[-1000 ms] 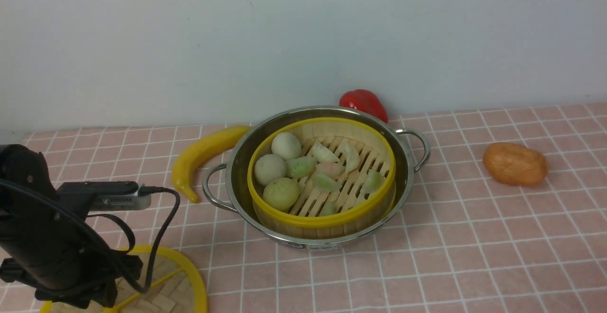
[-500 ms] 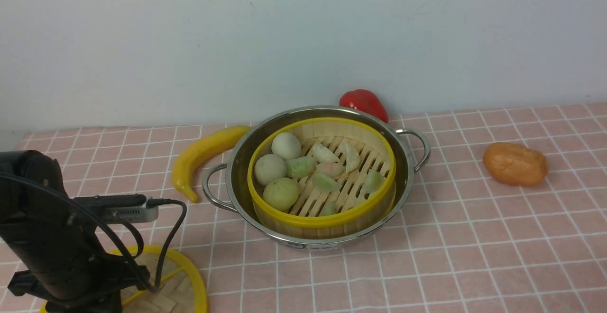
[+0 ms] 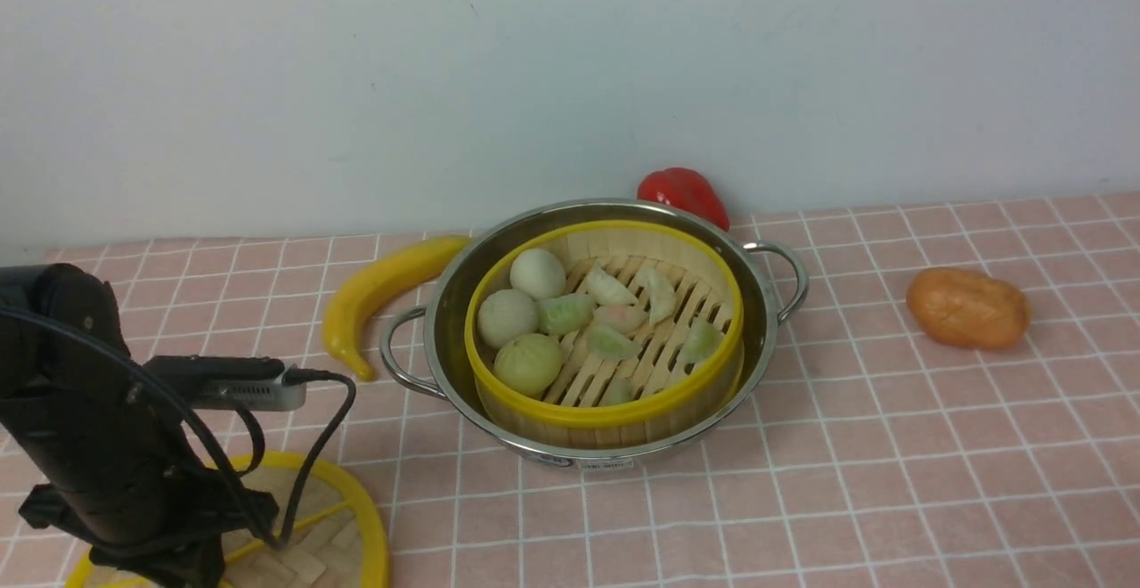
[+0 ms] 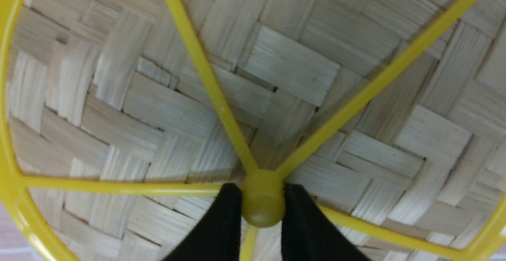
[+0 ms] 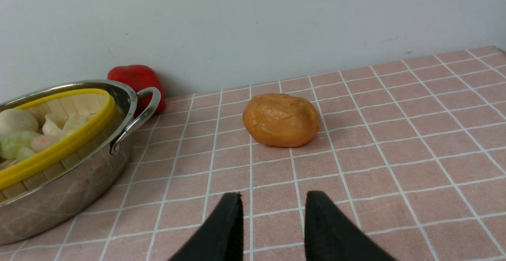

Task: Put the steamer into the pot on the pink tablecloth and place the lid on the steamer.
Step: 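Grasp the bamboo steamer lid lying on the table by its centre knob, then place the yellow bamboo steamer lid onto the steamer in the pot with the left gripper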

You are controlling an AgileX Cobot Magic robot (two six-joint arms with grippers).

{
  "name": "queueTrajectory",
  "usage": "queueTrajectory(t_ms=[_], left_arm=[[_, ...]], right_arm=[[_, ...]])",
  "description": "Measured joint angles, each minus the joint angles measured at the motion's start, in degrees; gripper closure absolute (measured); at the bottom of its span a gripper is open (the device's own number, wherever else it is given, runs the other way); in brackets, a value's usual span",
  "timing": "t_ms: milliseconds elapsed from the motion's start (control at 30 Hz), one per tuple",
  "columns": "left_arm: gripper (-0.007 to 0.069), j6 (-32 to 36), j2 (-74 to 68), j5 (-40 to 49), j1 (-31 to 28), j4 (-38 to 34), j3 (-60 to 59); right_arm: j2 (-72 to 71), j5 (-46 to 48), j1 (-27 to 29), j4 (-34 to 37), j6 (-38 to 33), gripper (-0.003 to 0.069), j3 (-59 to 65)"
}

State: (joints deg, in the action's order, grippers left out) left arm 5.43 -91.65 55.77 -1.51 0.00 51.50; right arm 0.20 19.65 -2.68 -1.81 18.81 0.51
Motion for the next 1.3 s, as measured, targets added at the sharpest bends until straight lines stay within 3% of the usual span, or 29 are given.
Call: queueTrajectory(t_ms=[367, 567, 600, 633, 733, 933, 1300], left_arm=[[0.0501, 2.73, 7.35, 8.59, 0.00, 0.52, 20.72], [0.0501, 18.84, 5.29, 8.85, 4.85, -15.50, 33.80], [0.0501, 18.84, 5.29, 8.85, 5.19, -16.12, 34.09], [0.0501, 25.33, 2.74, 8.85, 8.44, -20.97, 36.24], [0.0501, 31.04, -0.84, 8.97, 13.00, -24.15, 38.21], [0.0501, 34.94, -9.51, 7.73, 19.12, -23.24, 41.48], [0.0501, 33.22, -19.33, 3.91, 23.06, -17.21, 46.86]], right_arm=[[0.00, 0.00, 0.00, 0.00, 0.00, 0.0419, 0.00], [0.00, 0.00, 0.00, 0.00, 0.00, 0.0419, 0.00], [0.00, 0.00, 0.00, 0.00, 0.00, 0.0419, 0.00], [0.00, 0.00, 0.00, 0.00, 0.00, 0.0419, 0.00], [0.00, 0.00, 0.00, 0.00, 0.17, 0.0419, 0.00], [0.00, 0.00, 0.00, 0.00, 0.17, 0.0416, 0.00], [0.00, -0.05, 0.00, 0.00, 0.24, 0.0416, 0.00]])
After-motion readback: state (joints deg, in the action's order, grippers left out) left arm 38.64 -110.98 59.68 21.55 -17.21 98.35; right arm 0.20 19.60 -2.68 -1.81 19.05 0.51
